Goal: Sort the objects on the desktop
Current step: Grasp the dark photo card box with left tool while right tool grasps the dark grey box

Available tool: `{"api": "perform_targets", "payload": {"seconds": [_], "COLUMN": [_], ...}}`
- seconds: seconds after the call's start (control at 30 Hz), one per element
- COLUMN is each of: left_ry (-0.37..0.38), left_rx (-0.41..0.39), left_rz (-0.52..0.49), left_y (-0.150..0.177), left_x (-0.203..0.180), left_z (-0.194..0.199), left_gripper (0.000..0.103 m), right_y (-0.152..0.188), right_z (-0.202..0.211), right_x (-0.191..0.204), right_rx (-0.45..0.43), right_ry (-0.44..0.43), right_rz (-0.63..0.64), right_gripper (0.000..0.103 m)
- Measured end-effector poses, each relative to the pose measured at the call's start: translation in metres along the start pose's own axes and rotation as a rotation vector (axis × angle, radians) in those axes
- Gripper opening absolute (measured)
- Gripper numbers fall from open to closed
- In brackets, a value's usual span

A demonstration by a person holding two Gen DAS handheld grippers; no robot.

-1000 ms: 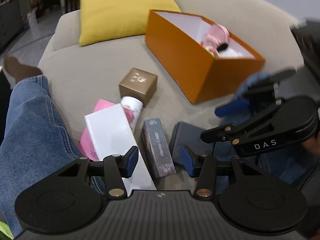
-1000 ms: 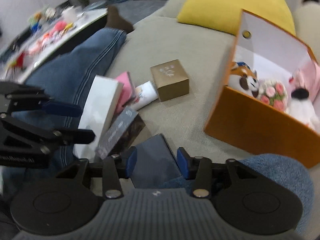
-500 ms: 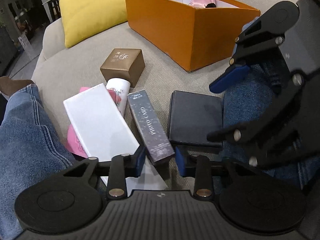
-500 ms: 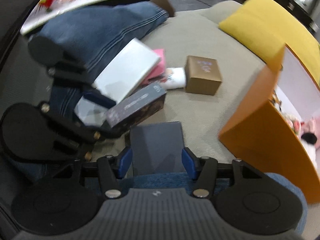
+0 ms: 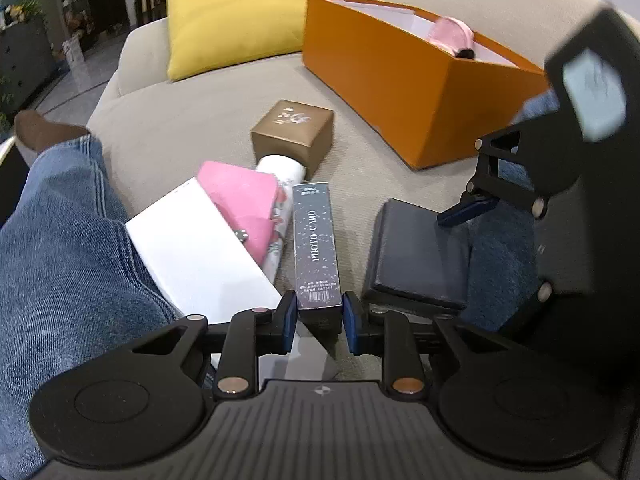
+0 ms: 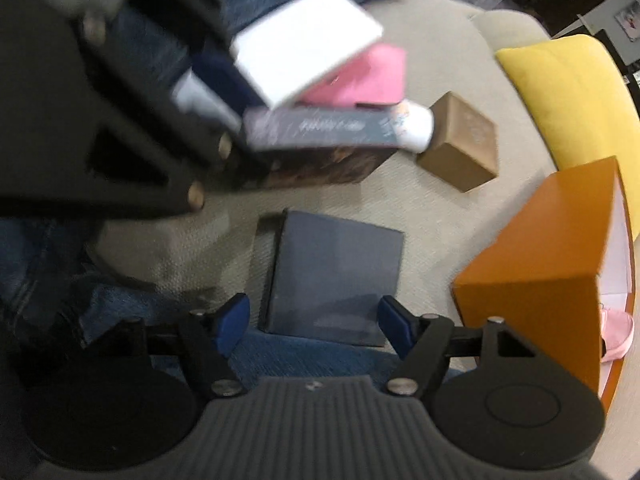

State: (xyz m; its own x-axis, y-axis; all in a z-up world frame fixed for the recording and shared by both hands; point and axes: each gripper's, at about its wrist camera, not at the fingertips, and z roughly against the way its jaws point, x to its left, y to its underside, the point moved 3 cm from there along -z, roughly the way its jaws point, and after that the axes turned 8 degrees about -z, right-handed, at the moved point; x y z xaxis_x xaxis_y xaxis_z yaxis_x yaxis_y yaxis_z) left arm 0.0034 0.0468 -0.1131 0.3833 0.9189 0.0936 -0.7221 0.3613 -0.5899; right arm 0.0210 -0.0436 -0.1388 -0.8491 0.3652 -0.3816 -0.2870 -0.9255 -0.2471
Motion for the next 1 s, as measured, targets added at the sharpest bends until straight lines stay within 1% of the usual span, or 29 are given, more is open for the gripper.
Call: {"api": "perform_targets", "payload": {"seconds": [0.07, 0.17, 0.2, 0.27, 0.33, 0.4, 0.43, 0.5, 0.6, 0.67, 0.77, 0.8, 0.83, 0.9, 0.93, 1.0], "left_ry": [0.012, 0.020, 0.028, 0.031, 0.025, 0.015, 0.016, 0.027, 0.043, 0.042, 0.058, 0.060, 0.053, 0.036, 0.025, 0.011], "left_rx": [-0.007, -0.016, -0.020, -0.033, -0.041, -0.045, -0.046, -0.054, -0.081, -0.094, -0.092, -0.093, -0.093, -0.109, -0.114, -0.123], "left_rz": [0.010, 0.012, 0.028, 0.052, 0.066, 0.066, 0.069, 0.086, 0.109, 0.111, 0.137, 0.144, 0.147, 0.146, 0.136, 0.114], "left_y": [0.001, 0.002, 0.002, 0.002, 0.000, -0.002, -0.003, -0.006, -0.014, -0.019, -0.029, -0.031, -0.033, -0.037, -0.039, -0.043], "left_x": [0.003, 0.004, 0.007, 0.012, 0.016, 0.016, 0.016, 0.018, 0.021, 0.022, 0.025, 0.025, 0.025, 0.022, 0.020, 0.015], "left_z": [-0.001, -0.002, -0.002, -0.001, -0.001, 0.000, 0.000, 0.003, 0.009, 0.014, 0.014, 0.011, 0.008, 0.006, 0.005, 0.004], "left_gripper": [0.027, 0.027, 0.027, 0.027, 0.027, 0.027, 0.027, 0.027, 0.026, 0.026, 0.026, 0.026, 0.026, 0.026, 0.026, 0.026], "right_y": [-0.004, -0.008, -0.010, -0.012, -0.016, -0.018, -0.019, -0.019, -0.012, -0.004, 0.008, 0.012, 0.014, 0.017, 0.019, 0.018], "right_z": [-0.005, -0.013, -0.016, -0.016, -0.012, -0.006, -0.001, 0.005, 0.015, 0.021, 0.023, 0.025, 0.023, 0.013, 0.010, 0.015], "right_x": [0.001, -0.002, -0.003, -0.008, -0.017, -0.030, -0.037, -0.054, -0.083, -0.105, -0.137, -0.141, -0.144, -0.149, -0.149, -0.144], "right_rx": [0.012, 0.027, 0.028, 0.017, -0.014, -0.055, -0.079, -0.107, -0.151, -0.178, -0.215, -0.223, -0.225, -0.200, -0.197, -0.205], "right_ry": [0.017, 0.060, 0.079, 0.076, 0.056, 0.019, 0.002, -0.036, -0.115, -0.176, -0.311, -0.348, -0.379, -0.442, -0.451, -0.423], "right_rz": [0.001, -0.005, -0.012, -0.035, -0.087, -0.156, -0.189, -0.274, -0.437, -0.570, -0.799, -0.865, -0.926, -1.021, -1.041, -1.043], "right_gripper": [0.081, 0.082, 0.079, 0.079, 0.078, 0.066, 0.063, 0.054, 0.046, 0.042, 0.039, 0.039, 0.039, 0.039, 0.039, 0.038]}}
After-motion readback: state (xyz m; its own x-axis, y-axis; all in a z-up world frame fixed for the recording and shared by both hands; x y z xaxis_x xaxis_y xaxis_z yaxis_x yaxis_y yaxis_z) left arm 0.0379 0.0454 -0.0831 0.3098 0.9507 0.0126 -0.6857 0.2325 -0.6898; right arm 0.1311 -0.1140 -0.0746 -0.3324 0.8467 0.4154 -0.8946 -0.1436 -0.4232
